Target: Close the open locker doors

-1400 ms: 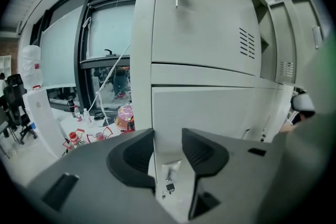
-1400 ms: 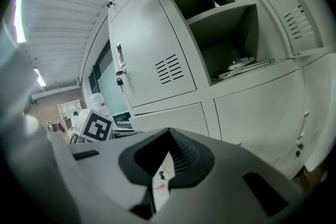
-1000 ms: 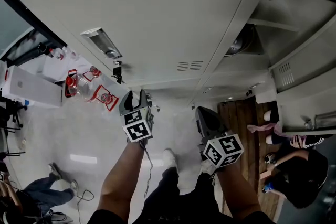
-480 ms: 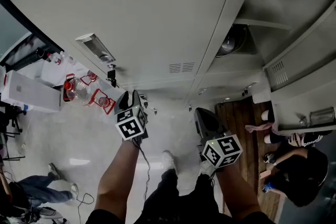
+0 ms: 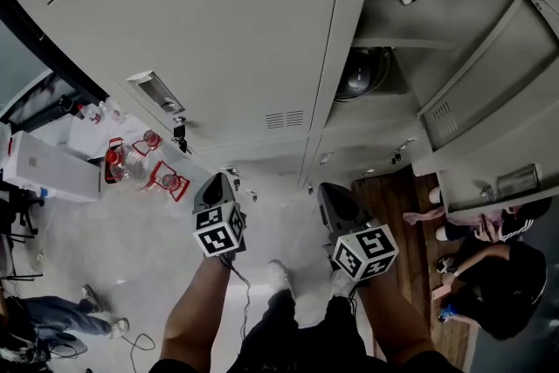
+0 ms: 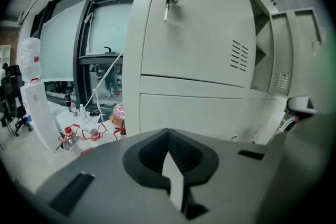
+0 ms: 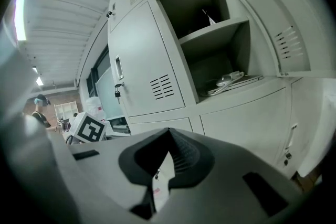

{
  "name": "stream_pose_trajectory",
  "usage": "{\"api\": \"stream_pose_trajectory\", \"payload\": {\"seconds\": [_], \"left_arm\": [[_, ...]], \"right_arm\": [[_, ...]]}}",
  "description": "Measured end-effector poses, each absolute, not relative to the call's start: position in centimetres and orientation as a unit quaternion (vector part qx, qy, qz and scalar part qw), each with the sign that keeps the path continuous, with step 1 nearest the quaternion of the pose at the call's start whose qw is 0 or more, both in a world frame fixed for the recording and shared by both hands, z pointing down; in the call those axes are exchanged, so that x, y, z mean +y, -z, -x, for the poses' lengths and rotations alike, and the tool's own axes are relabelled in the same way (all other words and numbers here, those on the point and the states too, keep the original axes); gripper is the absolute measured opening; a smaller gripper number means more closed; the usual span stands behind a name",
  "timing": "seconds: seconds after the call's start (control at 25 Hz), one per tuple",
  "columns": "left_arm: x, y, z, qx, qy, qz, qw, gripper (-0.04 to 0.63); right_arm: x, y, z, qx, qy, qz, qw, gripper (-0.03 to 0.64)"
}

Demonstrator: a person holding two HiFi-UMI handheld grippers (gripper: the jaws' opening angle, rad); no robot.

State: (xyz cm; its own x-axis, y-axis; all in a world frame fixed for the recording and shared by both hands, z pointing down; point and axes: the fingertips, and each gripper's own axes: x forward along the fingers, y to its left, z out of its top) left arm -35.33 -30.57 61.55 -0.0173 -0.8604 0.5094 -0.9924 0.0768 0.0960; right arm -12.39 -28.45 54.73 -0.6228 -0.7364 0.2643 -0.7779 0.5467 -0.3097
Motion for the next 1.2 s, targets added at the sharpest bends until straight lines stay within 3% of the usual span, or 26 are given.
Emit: {"api": "stream_pose_trajectory", "payload": {"seconds": [0.44, 0.88, 1.2], "left_arm": [[-28.9, -52.7, 24.6, -0.611, -0.096, -0.769, 0.160, 0.005], [-26.6, -41.7, 11.5, -0.502, -0.037, -0.860, 0.079, 0.005], [-23.6, -37.5, 2.5, -0.420, -0.025, -0.905, 0.058, 0.005]], "right_arm": [[-26.6, -49.1, 8.2, -0.879, -0.149, -0.451, 0.036, 0.000], [-23.7, -40.2, -1.5, -0.849, -0.078, -0.523, -0.004, 0.000], [-20.2, -35.8, -9.0, -0.819, -0.034, -0.572, -0.019, 0.000]]}}
